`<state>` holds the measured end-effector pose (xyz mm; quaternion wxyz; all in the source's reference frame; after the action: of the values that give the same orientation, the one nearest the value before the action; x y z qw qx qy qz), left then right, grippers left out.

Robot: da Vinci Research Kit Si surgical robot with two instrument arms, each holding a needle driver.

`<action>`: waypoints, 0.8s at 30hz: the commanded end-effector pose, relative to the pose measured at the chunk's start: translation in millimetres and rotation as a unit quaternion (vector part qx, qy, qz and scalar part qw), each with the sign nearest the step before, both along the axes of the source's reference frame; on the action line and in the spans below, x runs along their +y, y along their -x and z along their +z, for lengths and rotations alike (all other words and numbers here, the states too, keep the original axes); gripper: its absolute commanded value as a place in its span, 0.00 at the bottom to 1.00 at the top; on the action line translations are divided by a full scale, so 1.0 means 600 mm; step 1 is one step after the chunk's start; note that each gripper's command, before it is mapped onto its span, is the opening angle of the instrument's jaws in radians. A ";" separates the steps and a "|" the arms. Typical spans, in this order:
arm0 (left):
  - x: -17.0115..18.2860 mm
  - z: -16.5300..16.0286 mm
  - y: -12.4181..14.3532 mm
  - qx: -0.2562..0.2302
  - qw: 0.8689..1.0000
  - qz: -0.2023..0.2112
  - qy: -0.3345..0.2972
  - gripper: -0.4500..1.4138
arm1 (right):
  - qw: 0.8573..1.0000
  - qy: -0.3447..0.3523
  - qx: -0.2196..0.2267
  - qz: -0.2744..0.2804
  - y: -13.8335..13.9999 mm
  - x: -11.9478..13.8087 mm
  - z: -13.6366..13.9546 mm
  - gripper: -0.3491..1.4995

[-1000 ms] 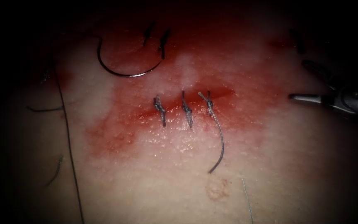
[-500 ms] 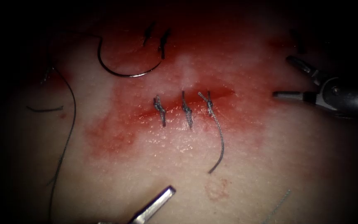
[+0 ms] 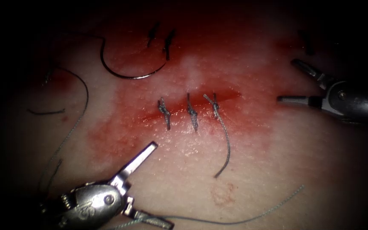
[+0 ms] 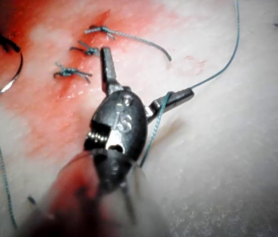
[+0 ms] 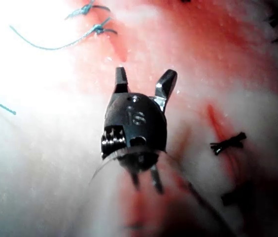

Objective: Wound Closure

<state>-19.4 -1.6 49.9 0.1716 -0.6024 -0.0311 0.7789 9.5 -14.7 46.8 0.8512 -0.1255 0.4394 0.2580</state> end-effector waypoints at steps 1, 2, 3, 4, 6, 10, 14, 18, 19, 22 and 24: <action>0.0000 0.0011 0.0009 -0.003 1.000 0.003 0.001 0.87 | 1.000 0.000 0.002 -0.002 -0.0015 -0.0005 0.0012 0.99; 0.0006 0.0016 0.0005 -0.001 1.000 0.001 0.001 0.87 | 1.000 -0.001 0.002 -0.003 -0.0017 -0.0006 0.0012 0.99; 0.0015 0.0024 0.0000 0.003 1.000 0.000 0.001 0.86 | 1.000 -0.002 0.002 -0.004 -0.0019 -0.0007 0.0013 0.99; 0.0021 0.0030 -0.0002 0.005 1.000 0.000 0.001 0.86 | 1.000 -0.003 0.002 -0.006 -0.0020 -0.0008 0.0013 0.99; 0.0025 0.0046 -0.0003 0.019 1.000 0.013 -0.001 0.86 | 1.000 -0.004 0.002 -0.008 -0.0025 -0.0010 0.0014 0.98; -0.0011 0.0061 -0.0004 0.037 0.996 0.082 -0.013 0.85 | 1.000 -0.005 0.002 -0.011 -0.0028 -0.0012 0.0015 0.98; -0.0054 0.0080 -0.0008 0.110 0.979 0.173 -0.010 0.78 | 1.000 -0.006 0.005 -0.014 -0.0029 -0.0013 0.0015 0.98; -0.0069 0.0096 -0.0021 0.154 0.954 0.253 0.037 0.51 | 1.000 -0.005 0.005 -0.014 -0.0029 -0.0015 0.0015 0.98; -0.0069 0.0096 -0.0021 0.154 0.954 0.253 0.037 0.51 | 1.000 -0.005 0.005 -0.014 -0.0029 -0.0015 0.0015 0.98; -0.0059 0.0092 -0.0038 0.175 0.944 0.266 0.086 0.38 | 1.000 -0.006 0.004 -0.015 -0.0030 -0.0016 0.0015 0.98; -0.0039 0.0077 -0.0056 0.223 0.928 0.272 0.121 0.41 | 1.000 -0.006 0.004 -0.014 -0.0031 -0.0016 0.0015 0.98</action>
<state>-15.3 -3.4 53.6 -0.1175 -0.3875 -0.0518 0.9129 10.7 -15.4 47.1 0.8540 -0.1134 0.4424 0.2492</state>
